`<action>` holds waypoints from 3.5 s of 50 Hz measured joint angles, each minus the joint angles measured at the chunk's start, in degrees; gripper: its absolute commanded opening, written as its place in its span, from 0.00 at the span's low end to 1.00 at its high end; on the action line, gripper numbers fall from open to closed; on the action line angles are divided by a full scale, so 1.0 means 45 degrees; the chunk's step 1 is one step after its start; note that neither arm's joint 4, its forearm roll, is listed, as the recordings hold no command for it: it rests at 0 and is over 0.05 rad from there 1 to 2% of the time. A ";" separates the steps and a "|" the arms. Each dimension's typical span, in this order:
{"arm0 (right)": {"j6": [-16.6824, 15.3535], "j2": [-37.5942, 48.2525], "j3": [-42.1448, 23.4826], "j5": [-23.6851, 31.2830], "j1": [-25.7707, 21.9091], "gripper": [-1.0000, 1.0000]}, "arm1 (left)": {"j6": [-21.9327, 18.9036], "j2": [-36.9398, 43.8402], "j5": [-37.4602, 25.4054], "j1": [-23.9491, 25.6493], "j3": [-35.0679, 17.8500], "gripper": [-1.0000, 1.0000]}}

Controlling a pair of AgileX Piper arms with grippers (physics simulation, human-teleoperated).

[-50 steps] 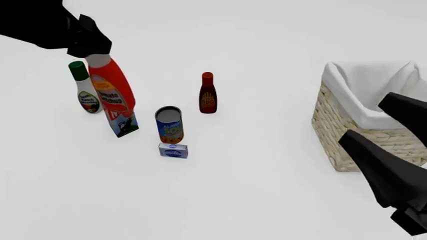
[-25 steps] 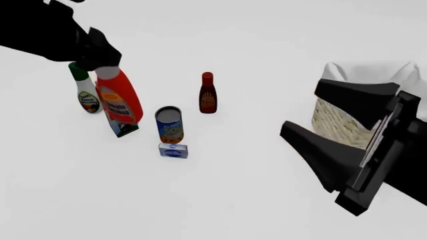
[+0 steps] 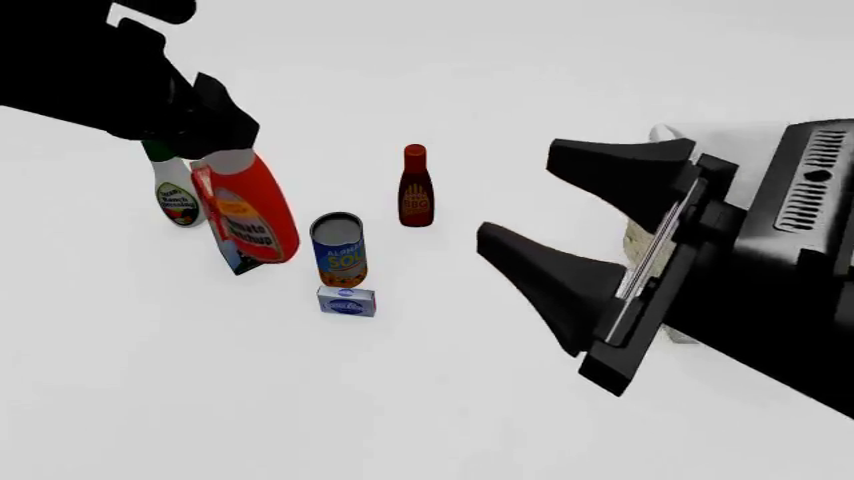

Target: Pick the ketchup and place it in the basket.

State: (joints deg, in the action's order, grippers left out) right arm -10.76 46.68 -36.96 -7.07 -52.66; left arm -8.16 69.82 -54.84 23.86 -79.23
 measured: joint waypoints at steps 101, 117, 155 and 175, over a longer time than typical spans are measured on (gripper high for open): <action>0.1377 0.2848 -0.1304 -0.1301 -0.1817 1.00 | 0.0449 -0.0745 -0.0149 0.1445 0.1016 0.00; 0.1236 0.3180 -0.1572 -0.1259 -0.1949 1.00 | 0.0680 -0.0928 -0.0411 0.1758 0.1044 0.00; 0.1184 0.3819 -0.1836 -0.1524 -0.1940 1.00 | 0.1207 -0.1168 -0.0880 0.2513 0.0942 0.00; 0.1225 0.4371 -0.1886 -0.1855 -0.1888 1.00 | 0.1390 -0.1227 -0.1054 0.2826 0.0865 0.00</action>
State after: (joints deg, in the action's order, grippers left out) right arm -5.25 66.34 -45.44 -15.42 -61.15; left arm -1.91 64.30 -59.58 36.57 -75.34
